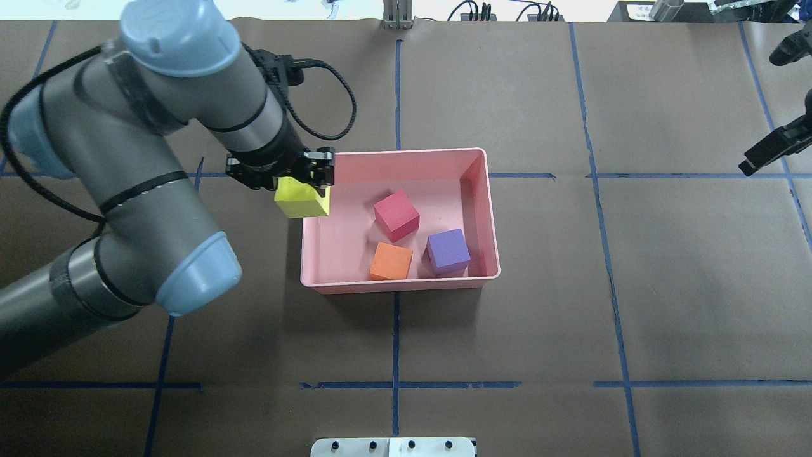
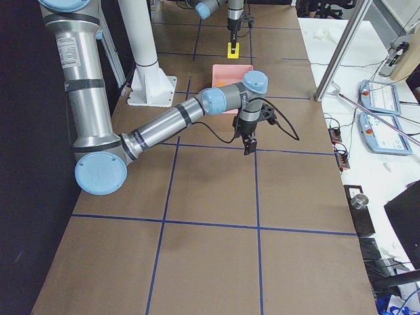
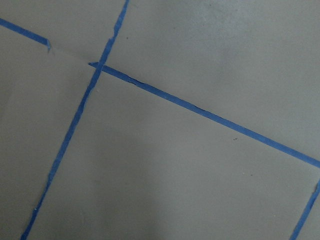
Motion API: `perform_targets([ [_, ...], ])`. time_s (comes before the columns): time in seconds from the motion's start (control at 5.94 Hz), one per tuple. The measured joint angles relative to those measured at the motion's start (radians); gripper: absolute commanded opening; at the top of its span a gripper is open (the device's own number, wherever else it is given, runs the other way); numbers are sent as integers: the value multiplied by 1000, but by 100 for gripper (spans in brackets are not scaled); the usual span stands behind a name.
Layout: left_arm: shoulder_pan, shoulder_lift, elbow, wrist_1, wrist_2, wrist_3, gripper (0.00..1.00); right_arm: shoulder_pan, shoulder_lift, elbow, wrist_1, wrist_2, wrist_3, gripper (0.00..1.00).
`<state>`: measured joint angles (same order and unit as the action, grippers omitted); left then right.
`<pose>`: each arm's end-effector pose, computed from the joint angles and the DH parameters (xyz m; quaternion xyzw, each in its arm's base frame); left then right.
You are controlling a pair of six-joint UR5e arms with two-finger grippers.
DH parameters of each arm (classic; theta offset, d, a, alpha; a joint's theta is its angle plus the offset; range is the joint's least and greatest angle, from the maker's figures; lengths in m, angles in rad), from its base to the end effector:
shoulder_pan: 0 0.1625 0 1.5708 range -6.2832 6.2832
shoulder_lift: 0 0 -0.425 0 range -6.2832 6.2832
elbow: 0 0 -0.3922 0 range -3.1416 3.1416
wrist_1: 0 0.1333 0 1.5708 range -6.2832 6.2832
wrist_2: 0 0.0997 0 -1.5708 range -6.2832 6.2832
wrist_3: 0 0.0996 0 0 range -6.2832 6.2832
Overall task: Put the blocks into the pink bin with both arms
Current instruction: 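Carry the yellow cube with the left gripper into the bin and release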
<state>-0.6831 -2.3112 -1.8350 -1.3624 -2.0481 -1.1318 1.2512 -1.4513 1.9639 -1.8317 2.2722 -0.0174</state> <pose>0.4334 -0.4656 0.1359 0.0159 0.4349 -0.0181 0.9002 -0.0941 -0.5039 0.4410 0.0652 -0.3547 -0.1988 0.9113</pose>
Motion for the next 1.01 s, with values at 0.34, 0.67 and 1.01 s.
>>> perform_targets([
  [0.34,44,15,2,3,53,17,100,38,-47,15,0,11,-61,100],
  [0.67,-13,115,-50,10,50,212,100,81,-108,23,0,13,-153,100],
  [1.01,-185,245,-52,13,-59,567,100,180,-218,21,5,10,-255,100],
])
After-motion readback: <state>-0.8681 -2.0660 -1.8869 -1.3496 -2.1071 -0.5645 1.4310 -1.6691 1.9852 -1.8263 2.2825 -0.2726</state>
